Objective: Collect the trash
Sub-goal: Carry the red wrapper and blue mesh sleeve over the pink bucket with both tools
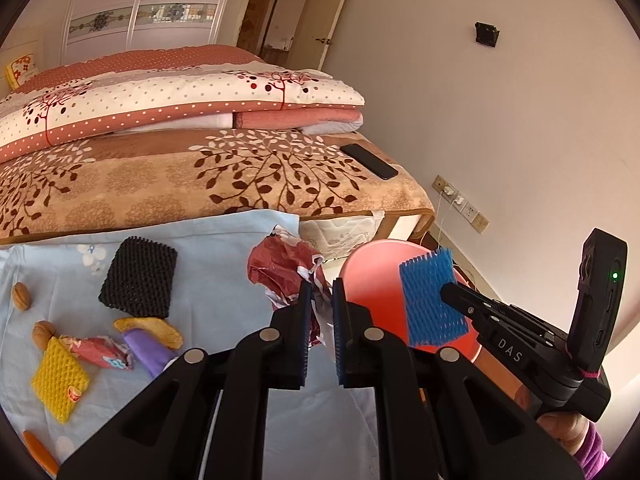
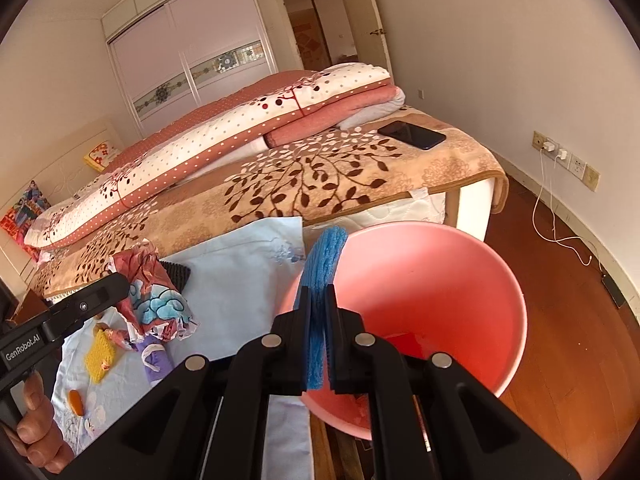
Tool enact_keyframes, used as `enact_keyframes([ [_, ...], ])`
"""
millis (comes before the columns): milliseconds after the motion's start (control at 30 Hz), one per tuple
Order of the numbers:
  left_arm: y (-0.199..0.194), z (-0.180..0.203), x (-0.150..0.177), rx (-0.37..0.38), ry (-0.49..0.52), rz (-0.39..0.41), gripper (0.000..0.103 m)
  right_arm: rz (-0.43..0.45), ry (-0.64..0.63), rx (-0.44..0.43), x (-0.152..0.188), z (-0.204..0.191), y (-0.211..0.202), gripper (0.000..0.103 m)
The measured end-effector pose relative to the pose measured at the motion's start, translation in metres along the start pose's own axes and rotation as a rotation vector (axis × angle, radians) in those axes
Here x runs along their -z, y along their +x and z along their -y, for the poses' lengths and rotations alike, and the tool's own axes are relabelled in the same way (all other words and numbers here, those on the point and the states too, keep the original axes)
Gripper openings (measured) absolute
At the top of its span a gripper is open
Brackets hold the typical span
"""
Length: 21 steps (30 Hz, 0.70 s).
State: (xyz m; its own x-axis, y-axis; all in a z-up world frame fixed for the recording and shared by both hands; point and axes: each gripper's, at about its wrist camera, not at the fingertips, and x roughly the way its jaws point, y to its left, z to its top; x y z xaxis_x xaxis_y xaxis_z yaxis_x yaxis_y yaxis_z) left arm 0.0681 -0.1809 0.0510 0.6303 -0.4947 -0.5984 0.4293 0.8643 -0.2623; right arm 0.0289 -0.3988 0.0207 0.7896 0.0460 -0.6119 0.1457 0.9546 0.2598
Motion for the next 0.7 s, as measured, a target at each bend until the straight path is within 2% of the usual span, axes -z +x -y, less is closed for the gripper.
enact_keyframes([
  [433, 0.041, 0.057, -0.005, 0.072, 0.104, -0.033, 0.01, -0.01, 0.052, 0.071, 0.002, 0.042, 0.009, 0.006],
  [700, 0.07, 0.077, 0.0, 0.078, 0.152, -0.074, 0.01, -0.037, 0.061, 0.089, 0.005, 0.053, 0.022, 0.006],
])
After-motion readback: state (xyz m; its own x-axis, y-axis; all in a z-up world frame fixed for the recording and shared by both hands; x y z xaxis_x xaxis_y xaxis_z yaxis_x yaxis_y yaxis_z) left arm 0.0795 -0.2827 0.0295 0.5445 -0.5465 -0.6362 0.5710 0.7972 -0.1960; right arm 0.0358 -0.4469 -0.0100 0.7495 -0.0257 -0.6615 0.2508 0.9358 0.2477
